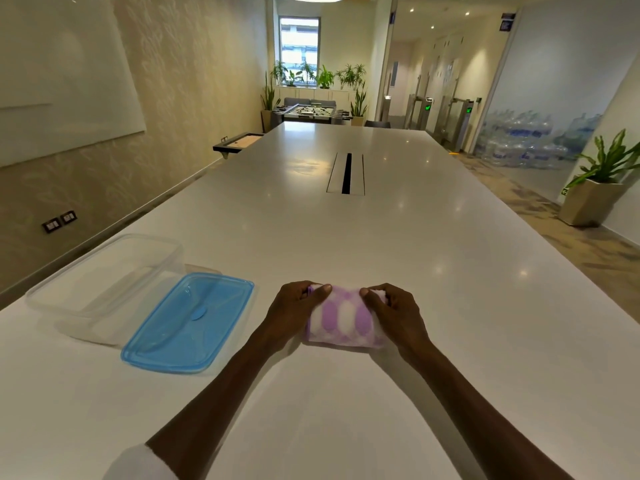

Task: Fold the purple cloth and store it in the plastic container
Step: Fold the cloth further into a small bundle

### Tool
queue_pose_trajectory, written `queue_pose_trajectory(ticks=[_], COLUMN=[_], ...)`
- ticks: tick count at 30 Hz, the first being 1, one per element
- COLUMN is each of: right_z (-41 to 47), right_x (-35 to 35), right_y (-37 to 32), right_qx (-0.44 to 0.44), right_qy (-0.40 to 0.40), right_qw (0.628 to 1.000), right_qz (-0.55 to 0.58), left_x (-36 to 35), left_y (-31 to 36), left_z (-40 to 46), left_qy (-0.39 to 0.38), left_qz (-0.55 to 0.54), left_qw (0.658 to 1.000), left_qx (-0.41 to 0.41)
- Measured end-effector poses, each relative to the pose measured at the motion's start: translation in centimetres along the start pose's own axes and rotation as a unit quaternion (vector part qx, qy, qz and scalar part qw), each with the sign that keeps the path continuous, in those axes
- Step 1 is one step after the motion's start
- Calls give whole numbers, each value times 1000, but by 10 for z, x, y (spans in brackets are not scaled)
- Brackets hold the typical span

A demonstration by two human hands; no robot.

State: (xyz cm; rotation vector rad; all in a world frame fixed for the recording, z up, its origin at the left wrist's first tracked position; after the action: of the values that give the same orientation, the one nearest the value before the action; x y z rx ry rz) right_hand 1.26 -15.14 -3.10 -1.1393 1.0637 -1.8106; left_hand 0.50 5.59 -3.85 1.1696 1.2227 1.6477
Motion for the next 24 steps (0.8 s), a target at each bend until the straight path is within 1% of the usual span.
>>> queue_pose_trajectory(ticks=[6, 11, 14, 18, 22, 24], right_z=[15, 25, 29, 30, 29, 27], right_x=[-15, -24, -25, -26, -26, -27], right_y=[15, 25, 27, 27, 26, 23], right_qx=[47, 50, 57, 62, 61, 71], right_qy=[13, 7, 3, 6, 10, 10], right_qw=[997, 993, 990, 988, 988, 986], right_qz=[-51, -105, -129, -138, -144, -150], left_x=[-10, -12, -12, -11, -12, -13], left_y=[-13, -16, -21, -20, -11, -10], left_z=[21, 36, 41, 42, 38, 37], left_qy=[30, 50, 53, 58, 78, 69], left_qz=[52, 108, 122, 146, 226, 230], left_qw=[998, 993, 990, 984, 958, 953], left_qx=[12, -18, -36, -85, -156, -182])
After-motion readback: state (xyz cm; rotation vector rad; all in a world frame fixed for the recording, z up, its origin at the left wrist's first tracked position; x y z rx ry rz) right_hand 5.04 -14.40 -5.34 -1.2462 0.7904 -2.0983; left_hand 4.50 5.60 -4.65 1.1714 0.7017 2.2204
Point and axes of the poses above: each hand's wrist, its own z-axis towards the middle knuckle, its own x-axis out of the back of the hand, y = z × x, the point moved 9 cm from there along z, towards the middle knuckle, and after that the axes turned 14 degrees about y, right-handed, at the moved point
